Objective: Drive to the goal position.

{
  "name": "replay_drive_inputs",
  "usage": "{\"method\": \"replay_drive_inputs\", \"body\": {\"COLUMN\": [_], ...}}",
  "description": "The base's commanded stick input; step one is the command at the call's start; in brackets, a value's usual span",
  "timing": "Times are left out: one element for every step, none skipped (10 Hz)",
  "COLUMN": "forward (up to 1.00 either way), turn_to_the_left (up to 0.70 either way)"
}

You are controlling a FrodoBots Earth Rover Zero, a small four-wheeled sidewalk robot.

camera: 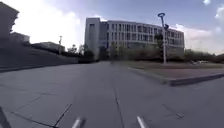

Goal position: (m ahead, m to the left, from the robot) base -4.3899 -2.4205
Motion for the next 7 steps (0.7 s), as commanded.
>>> {"method": "replay_drive_inputs", "body": {"forward": [1.00, 1.00, 1.00, 1.00, 1.00, 0.35, 0.00], "turn_to_the_left": [0.27, 0.27, 0.27, 0.27, 0.27, 0.09, 0.16]}}
